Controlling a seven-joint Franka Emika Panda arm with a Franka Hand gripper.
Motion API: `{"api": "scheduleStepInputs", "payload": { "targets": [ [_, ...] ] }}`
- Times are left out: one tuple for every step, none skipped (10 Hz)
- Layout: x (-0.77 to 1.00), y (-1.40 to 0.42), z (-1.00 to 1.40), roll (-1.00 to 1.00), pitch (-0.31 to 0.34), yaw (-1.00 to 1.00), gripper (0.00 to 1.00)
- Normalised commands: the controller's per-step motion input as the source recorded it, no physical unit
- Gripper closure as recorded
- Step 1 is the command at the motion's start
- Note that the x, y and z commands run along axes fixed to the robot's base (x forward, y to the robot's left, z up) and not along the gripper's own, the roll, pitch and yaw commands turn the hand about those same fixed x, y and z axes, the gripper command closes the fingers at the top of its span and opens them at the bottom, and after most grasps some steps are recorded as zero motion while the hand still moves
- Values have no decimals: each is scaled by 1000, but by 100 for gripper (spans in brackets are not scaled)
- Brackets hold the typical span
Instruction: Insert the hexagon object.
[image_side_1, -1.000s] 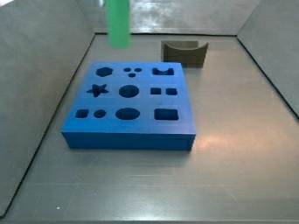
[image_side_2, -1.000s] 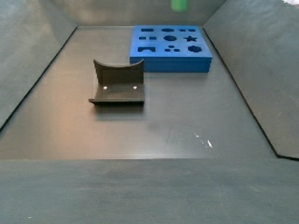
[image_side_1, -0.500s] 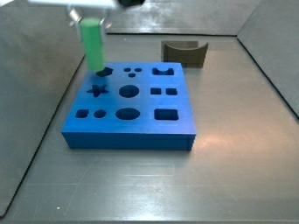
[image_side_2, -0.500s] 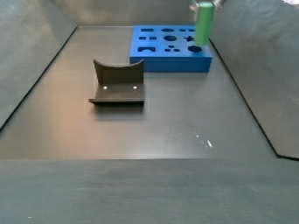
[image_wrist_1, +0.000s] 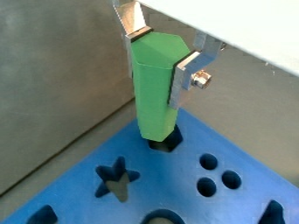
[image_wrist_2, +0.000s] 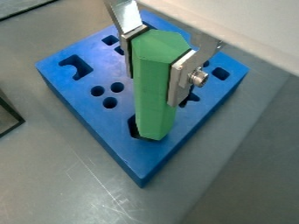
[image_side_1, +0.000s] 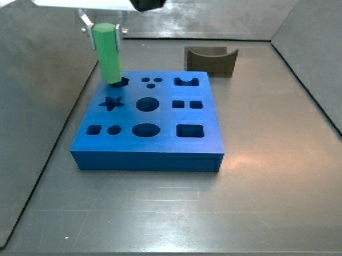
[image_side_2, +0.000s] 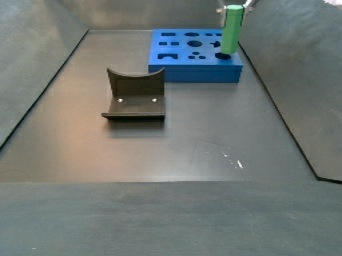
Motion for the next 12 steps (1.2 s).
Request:
{"api": "scheduleStepInputs", "payload": {
  "targets": [
    [286, 23, -229, -10, -49, -43, 100],
    [140, 60, -220, 0, -74, -69, 100],
    [43, 60, -209, 0, -89, -71, 100],
    [0, 91, -200, 0, -110, -91, 100],
    [0, 74, -260, -16, -170, -100, 100],
    [0, 11, -440, 0, -290, -103, 100],
    [0, 0, -469, 0, -323, -91, 100],
    [0, 0, -440, 0, -327, -71, 100],
    [0, 0, -443, 0, -314, -29, 100],
    [0, 0, -406, 0, -299, 0, 100],
    [0, 0, -371, 0, -281, 0, 100],
    [0, 0, -277, 0, -189, 0, 100]
  ]
}}
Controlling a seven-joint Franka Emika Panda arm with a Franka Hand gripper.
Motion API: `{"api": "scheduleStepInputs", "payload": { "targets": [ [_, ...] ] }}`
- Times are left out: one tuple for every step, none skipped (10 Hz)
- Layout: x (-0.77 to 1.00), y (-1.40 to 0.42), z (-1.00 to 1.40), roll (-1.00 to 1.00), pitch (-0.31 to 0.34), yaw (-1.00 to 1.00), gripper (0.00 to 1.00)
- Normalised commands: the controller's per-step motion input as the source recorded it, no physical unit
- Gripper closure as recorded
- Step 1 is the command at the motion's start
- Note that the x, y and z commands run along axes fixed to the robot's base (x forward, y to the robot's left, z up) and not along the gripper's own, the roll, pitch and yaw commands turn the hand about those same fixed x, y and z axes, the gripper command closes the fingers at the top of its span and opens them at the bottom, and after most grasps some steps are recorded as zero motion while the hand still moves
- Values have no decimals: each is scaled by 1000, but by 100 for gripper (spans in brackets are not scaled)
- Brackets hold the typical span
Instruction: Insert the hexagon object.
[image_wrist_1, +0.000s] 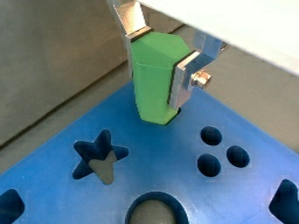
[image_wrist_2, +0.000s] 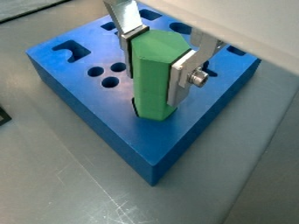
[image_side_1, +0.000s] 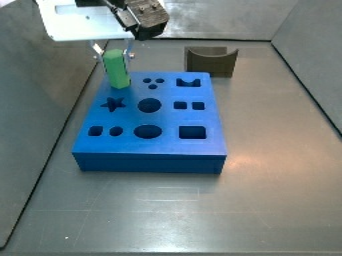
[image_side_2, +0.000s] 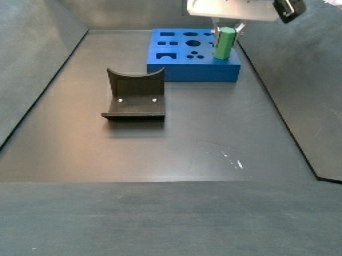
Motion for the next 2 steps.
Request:
{"api": "scheduleStepInputs", "payload": {
  "targets": [
    [6, 0, -231, 0, -133, 0, 100],
    [11, -126, -49, 56, 0, 17, 100]
  ]
}}
